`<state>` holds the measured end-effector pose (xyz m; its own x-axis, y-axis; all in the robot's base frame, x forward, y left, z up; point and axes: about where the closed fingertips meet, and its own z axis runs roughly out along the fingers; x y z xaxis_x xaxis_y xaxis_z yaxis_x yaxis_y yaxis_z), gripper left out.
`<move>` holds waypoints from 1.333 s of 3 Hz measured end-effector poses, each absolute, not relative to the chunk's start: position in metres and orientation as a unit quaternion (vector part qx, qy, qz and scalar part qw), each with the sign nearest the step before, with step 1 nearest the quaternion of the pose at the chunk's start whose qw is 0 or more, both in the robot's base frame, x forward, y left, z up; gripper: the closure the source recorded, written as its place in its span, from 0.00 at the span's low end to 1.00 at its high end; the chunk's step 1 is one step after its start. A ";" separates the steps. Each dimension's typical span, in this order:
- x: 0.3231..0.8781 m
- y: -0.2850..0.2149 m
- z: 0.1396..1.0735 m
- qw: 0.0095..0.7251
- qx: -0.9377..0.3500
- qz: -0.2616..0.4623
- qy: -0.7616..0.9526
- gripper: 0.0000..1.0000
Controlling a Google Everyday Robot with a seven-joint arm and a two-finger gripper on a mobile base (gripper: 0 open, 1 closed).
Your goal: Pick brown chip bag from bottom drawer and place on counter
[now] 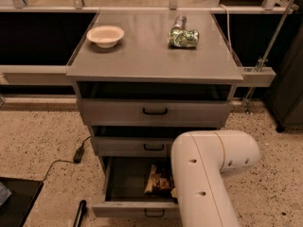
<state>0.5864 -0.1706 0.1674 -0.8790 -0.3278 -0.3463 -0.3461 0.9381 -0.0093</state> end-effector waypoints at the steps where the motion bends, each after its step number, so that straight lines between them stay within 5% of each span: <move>1: 0.586 -0.171 0.167 0.174 -0.174 0.026 0.969 0.64; 2: 0.586 -0.171 0.167 0.174 -0.174 0.026 0.969 0.87; 3: 0.586 -0.161 0.177 0.184 -0.179 0.021 0.966 1.00; 4: 0.590 -0.131 0.216 0.218 -0.194 0.001 0.957 1.00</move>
Offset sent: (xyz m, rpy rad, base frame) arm 0.0000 0.0000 0.0000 0.0000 0.0000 0.0000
